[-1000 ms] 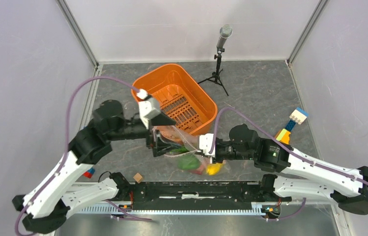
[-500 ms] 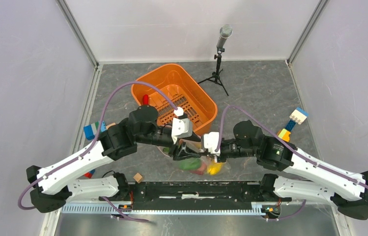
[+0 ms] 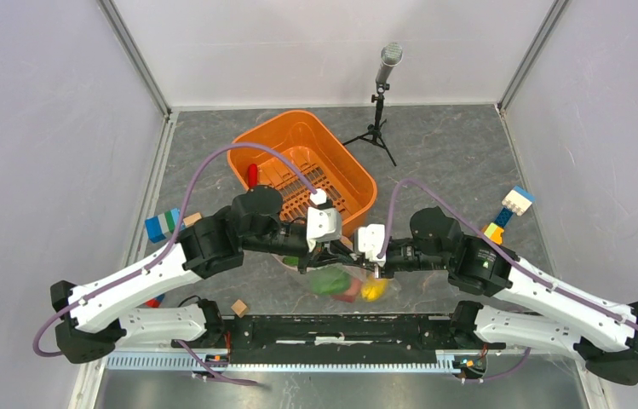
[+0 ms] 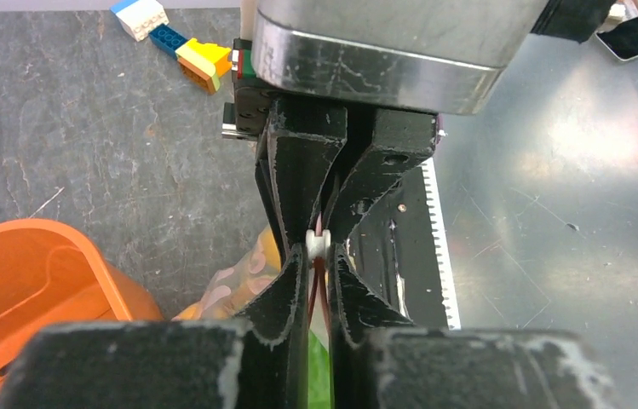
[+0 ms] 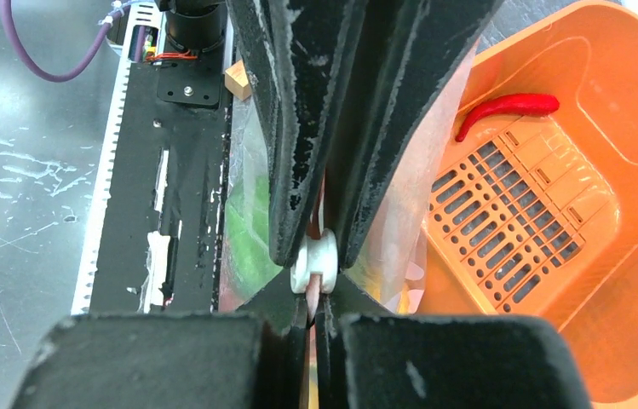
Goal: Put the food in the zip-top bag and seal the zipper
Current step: Zip the zipper food storage bag at the center of the board.
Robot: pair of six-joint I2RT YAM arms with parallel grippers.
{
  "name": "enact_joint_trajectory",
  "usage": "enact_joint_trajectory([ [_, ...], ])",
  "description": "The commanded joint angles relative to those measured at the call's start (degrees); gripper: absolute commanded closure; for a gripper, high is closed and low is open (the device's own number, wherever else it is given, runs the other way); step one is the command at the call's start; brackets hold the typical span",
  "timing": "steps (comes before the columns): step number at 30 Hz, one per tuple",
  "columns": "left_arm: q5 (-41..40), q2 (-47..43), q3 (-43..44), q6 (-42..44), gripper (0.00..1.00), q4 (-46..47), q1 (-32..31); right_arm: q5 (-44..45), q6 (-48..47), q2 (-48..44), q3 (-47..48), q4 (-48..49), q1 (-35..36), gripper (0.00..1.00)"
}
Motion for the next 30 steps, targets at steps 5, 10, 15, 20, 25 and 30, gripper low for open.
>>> enact_joint_trajectory([
  [5,-4.2,-2.6,-0.3,2.3,0.96,-0.9,-0.5,1.3,1.1,-2.2,-1.4,4.0,-1.0,1.0],
  [10,-6.9,-4.1,-0.5,4.2,0.98,-5.8,-0.4,2.1,2.2,-4.0,-2.8,5.4,-1.7,1.0],
  [15,-10.1,-7.1,-2.7,5.1,0.98,-7.9,-0.3,2.8,2.8,-5.0,-3.7,6.0,-2.1,1.0],
  [20,-13.0,-9.3,-3.3,6.0,0.98,-10.7,-0.4,3.1,3.1,-5.5,-4.5,6.2,-2.4,1.0],
  [25,-14.2,-11.0,-4.0,4.0,0.98,-7.8,-0.4,1.7,4.1,-6.0,-5.4,7.3,-2.4,1.0],
  [30,-10.8,-7.7,-1.7,-1.4,0.98,-2.9,-0.4,-2.1,6.7,-4.4,-5.9,11.3,-2.4,0.52],
])
